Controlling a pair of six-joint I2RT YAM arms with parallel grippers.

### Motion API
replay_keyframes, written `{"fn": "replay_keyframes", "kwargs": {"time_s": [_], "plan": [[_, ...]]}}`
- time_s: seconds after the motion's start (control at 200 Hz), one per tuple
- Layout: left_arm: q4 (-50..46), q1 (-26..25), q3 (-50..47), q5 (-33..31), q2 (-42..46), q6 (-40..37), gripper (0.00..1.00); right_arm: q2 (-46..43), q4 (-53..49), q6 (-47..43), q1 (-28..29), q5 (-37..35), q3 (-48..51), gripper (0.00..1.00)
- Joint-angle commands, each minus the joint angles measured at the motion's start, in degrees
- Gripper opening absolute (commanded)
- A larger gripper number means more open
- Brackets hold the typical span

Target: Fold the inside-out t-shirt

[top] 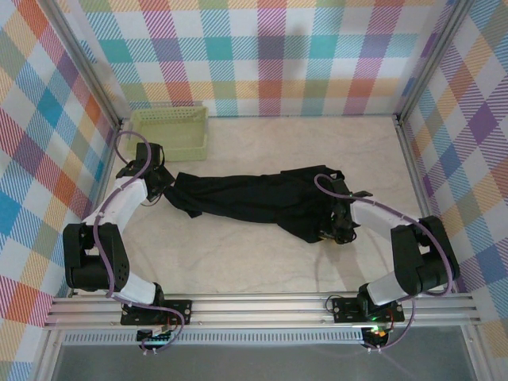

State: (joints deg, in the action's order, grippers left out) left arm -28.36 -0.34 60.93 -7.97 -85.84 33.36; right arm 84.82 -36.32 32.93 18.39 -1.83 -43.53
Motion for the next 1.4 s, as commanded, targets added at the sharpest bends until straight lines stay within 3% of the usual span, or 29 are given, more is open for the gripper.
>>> {"fn": "replay_keyframes", "kwargs": {"time_s": [0.0, 0.125, 0.315, 0.46, 0.665, 0.835, 1.025, 1.145, 1.395], "plan": [[0.0, 0.2, 0.7, 0.7, -0.2, -0.7, 0.0, 1.3, 5.6, -1.9, -0.1, -2.0, -2.4, 0.25], [-0.1, 0.2, 0.8, 0.6, -0.3, -0.7, 0.0, 2.5, 5.3, -2.5, 0.0, -2.0, -3.1, 0.12], [-0.5, 0.2, 1.2, 0.4, 0.0, -0.7, 0.0, -1.0, 3.0, -2.2, 0.6, -1.0, -2.6, 0.0], [-1.2, 0.1, 2.0, 0.5, 0.6, -0.7, 0.0, -8.9, -4.4, 0.1, 2.4, -0.3, -2.4, 0.0], [-0.8, 0.0, 1.8, 1.0, 3.8, -0.6, 0.0, -28.2, -18.3, 4.3, 2.4, -0.4, -4.8, 0.0], [1.9, -0.6, -4.6, 0.8, 11.7, 0.1, 0.0, -34.0, -23.7, 6.3, 2.3, -0.9, -6.5, 0.0], [1.3, -0.7, -9.8, -0.1, 16.4, -1.1, 0.0, -32.1, -22.7, 4.9, 2.1, -1.5, -9.8, 0.0], [1.7, -0.7, -11.7, 0.7, 15.7, -1.6, 0.0, -27.4, -16.9, 4.7, 1.7, 1.5, -7.3, 0.0], [-0.3, -0.6, -5.1, 0.8, 4.8, -2.9, 0.0, -11.1, -2.8, 1.2, -7.4, 9.1, -8.8, 0.0]]}}
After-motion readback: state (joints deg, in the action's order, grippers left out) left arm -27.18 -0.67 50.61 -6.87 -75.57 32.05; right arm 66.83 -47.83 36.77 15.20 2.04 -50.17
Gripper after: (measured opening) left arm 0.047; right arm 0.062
